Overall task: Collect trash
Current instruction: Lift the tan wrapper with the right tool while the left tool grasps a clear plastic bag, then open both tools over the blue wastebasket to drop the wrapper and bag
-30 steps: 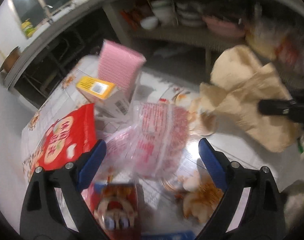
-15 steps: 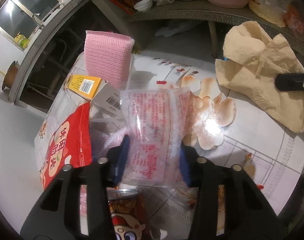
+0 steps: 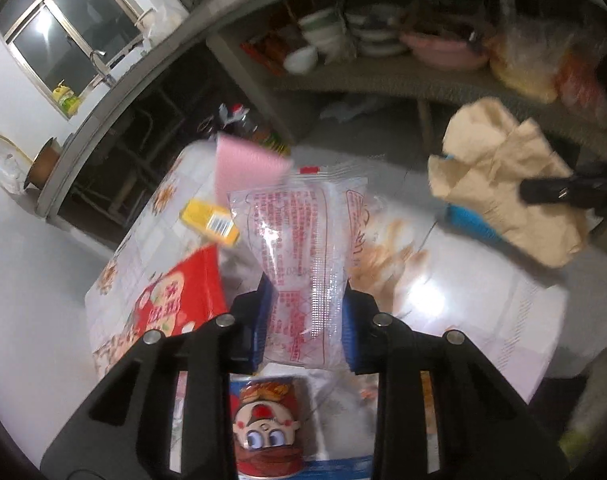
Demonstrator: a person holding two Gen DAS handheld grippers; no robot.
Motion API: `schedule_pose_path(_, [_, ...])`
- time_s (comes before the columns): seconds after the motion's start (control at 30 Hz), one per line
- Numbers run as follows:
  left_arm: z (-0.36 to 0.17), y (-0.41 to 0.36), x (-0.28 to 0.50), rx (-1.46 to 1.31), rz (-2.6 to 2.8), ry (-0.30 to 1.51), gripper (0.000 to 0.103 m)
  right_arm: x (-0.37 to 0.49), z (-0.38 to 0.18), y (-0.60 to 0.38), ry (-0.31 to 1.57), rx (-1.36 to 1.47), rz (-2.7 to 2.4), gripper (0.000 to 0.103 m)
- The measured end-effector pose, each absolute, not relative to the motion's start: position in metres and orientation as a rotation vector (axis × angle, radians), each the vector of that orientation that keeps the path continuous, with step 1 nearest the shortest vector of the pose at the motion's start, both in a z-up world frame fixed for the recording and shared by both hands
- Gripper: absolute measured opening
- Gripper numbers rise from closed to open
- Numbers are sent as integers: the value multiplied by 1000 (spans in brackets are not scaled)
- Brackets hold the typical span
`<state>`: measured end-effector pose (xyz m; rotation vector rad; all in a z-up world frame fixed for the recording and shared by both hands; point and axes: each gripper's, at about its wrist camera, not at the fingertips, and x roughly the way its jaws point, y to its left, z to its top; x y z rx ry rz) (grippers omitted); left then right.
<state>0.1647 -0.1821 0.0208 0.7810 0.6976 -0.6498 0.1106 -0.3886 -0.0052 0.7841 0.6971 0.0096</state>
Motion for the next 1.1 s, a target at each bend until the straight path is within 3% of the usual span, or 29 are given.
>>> schedule_pose_path(0.23, [33, -257, 180, 538, -876, 872, 29, 63, -32, -471, 625, 977, -224, 6])
schedule_pose_path(0.47, [-49, -395, 198, 470, -1012, 1183, 29, 36, -107, -536, 651, 1215, -414, 6])
schedule_pose_path(0.6, [-101, -450, 195, 504, -1004, 1275, 30, 40, -152, -560, 664, 1313, -478, 7])
schedule_pose_path(0.63, [-110, -460, 195, 517, -995, 1272, 32, 43, -163, -566, 663, 1333, -490, 9])
schedule_pose_path(0.7, [-128, -477, 196, 519, -989, 1266, 46, 52, -188, -581, 673, 1348, -526, 9])
schedule_pose_path(0.77, [-143, -491, 202, 527, -962, 1264, 55, 60, -209, -587, 712, 1341, -551, 25])
schedule_pose_path(0.8, [-151, -497, 206, 524, -938, 1265, 58, 65, -221, -591, 734, 1346, -576, 38])
schedule_pose_path(0.83, [-157, -500, 210, 517, -918, 1274, 60, 66, -231, -592, 746, 1351, -597, 42])
schedule_pose_path(1.1, [-154, -490, 219, 425, -938, 1274, 65, 60, -258, -587, 746, 1364, -642, 47])
